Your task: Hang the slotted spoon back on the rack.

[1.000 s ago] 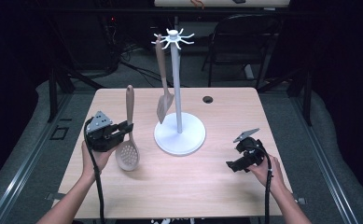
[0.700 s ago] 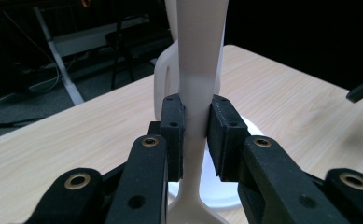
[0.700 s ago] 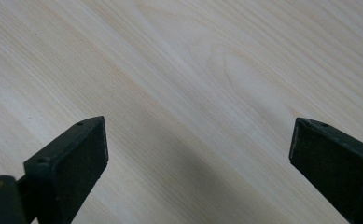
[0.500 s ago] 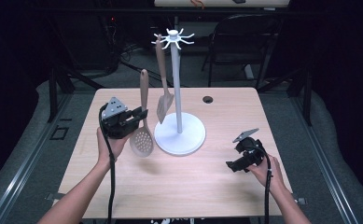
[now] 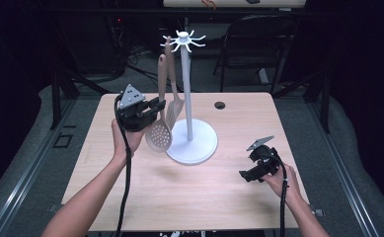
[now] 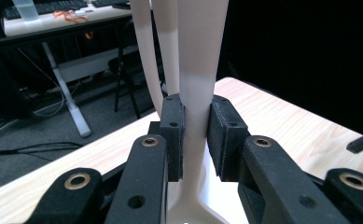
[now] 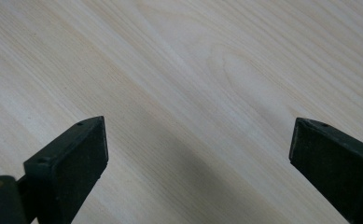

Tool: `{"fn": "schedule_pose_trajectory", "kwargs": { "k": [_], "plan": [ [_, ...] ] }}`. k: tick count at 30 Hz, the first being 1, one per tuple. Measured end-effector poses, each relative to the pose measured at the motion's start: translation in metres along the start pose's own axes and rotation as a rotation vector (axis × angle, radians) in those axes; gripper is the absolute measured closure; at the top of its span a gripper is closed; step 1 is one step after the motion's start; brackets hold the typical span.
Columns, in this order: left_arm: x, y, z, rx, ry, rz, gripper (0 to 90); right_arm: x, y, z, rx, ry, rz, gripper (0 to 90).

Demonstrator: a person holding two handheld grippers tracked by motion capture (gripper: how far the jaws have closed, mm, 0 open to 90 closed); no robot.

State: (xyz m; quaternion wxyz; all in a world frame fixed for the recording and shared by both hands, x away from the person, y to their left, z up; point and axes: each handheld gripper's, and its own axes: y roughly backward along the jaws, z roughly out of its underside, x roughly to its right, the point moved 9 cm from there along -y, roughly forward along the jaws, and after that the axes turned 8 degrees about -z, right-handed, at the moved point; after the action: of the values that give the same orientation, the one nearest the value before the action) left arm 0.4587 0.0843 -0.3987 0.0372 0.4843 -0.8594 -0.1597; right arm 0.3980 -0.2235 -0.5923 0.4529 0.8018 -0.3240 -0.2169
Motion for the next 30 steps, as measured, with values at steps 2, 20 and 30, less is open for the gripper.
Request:
{"fn": "schedule_pose_trajectory", "kwargs": {
  "k": [2, 20, 30],
  "plan": [
    [0.001, -0.001, -0.004, 0.005, 0.003, -0.002, 77.3, 0.000, -0.001, 0.000, 0.005, -0.003, -0.002, 3.9],
    [0.007, -0.012, -0.013, -0.024, -0.028, -0.017, 77.3, -0.001, -0.001, 0.000, 0.006, -0.001, -0.003, 3.9],
    [0.007, -0.021, -0.014, -0.040, -0.031, -0.025, 77.2, -0.001, -0.002, -0.001, 0.005, 0.003, -0.012, 3.9]
  ]
}}
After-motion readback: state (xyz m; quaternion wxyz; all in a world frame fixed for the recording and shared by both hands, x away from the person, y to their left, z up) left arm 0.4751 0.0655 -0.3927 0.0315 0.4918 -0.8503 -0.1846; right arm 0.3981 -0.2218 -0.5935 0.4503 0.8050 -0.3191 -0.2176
